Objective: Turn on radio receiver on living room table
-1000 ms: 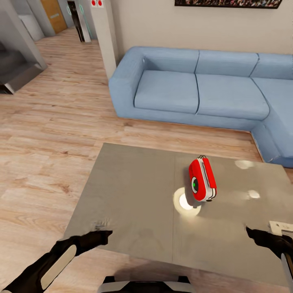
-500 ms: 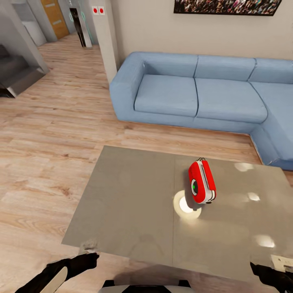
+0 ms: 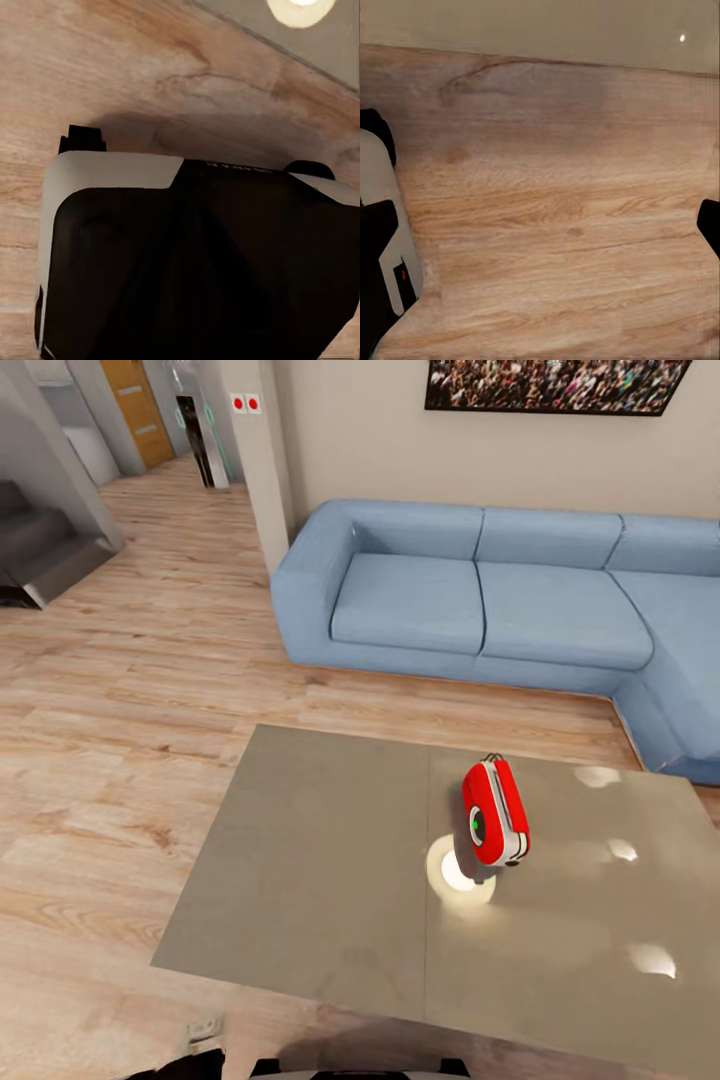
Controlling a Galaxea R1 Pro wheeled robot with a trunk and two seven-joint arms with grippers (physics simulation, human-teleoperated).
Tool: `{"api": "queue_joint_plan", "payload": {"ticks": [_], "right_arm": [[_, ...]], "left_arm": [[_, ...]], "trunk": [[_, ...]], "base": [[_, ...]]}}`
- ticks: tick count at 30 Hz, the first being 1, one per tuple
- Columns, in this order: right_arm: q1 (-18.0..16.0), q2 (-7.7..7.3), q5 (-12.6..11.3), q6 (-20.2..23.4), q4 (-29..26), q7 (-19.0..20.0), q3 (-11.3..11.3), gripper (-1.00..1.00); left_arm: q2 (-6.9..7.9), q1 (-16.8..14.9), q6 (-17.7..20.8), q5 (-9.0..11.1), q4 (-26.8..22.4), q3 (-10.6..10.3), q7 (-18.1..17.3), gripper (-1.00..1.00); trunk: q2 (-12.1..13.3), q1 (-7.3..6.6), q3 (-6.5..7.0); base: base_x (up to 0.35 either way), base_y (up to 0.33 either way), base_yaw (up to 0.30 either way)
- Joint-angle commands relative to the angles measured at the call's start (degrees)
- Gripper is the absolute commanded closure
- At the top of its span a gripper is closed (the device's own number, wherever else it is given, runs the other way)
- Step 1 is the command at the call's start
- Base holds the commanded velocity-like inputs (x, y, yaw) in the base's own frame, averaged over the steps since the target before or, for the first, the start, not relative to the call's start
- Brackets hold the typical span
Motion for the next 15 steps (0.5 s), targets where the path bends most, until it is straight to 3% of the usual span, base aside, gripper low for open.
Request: {"api": "queue_joint_plan", "payload": {"ticks": [1,7,10,15], "right_arm": [[0.0,-0.09,0.1,-1.63,2.9,-0.01,0.11,-1.0],[0.0,-0.13,2.06,-8.35,12.88,-0.09,0.31,-1.0],[0.0,-0.11,2.81,-13.0,20.37,-0.2,0.37,-1.0],[0.0,-0.08,2.96,-14.75,26.25,-0.46,0.41,-1.0]], "left_arm": [[-1.02,-0.01,-0.7,-0.58,2.55,0.01,-0.17,1.0],[-4.81,-0.01,-4.25,-5.18,11.48,0.0,-0.27,1.0],[-6.59,0.04,-6.59,-6.07,17.1,0.01,-0.07,1.0],[-6.89,1.92,-7.02,-6.12,18.48,0.06,0.4,1.0]], "trunk": [[0.0,0.0,0.1],[0.0,0.0,0.64],[0.0,0.0,0.92],[0.0,0.0,1.37]], "base": [[0.0,0.0,0.0],[0.0,0.0,0.0],[0.0,0.0,0.0],[0.0,0.0,0.0]]}}
